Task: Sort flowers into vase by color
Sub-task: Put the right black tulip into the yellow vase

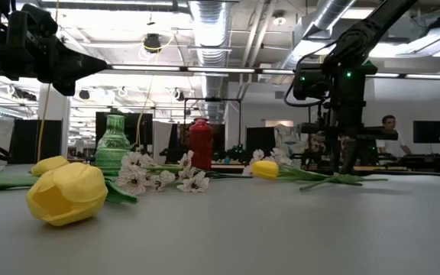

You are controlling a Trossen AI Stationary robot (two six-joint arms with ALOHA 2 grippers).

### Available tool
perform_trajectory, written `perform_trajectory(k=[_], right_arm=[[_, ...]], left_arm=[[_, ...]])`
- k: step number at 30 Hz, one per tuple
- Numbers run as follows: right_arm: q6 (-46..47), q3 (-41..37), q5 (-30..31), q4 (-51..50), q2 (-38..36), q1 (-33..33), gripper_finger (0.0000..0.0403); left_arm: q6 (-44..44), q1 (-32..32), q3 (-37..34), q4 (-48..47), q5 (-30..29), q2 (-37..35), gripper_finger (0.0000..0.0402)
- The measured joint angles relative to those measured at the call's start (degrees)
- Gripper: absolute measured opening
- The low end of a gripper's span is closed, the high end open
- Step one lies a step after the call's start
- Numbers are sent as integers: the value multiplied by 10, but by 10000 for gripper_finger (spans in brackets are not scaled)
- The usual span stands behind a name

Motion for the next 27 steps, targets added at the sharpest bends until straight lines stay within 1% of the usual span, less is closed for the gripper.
perform_trajectory(k=[5,11,13,17,27], right_arm=[[-24,26,5,-15,0,-1,115],[-15,33,13,-67,0,0,115],[-9,33,27,-75,0,0,115],[4,34,52,-64,0,-1,115],[14,30,54,-52,1,-7,115]], left_arm=[[-2,0,0,0,0,0,0],[-3,0,0,0,0,0,0],[-3,0,0,0,0,0,0],[-3,0,0,0,0,0,0],[-4,0,0,0,0,0,0]])
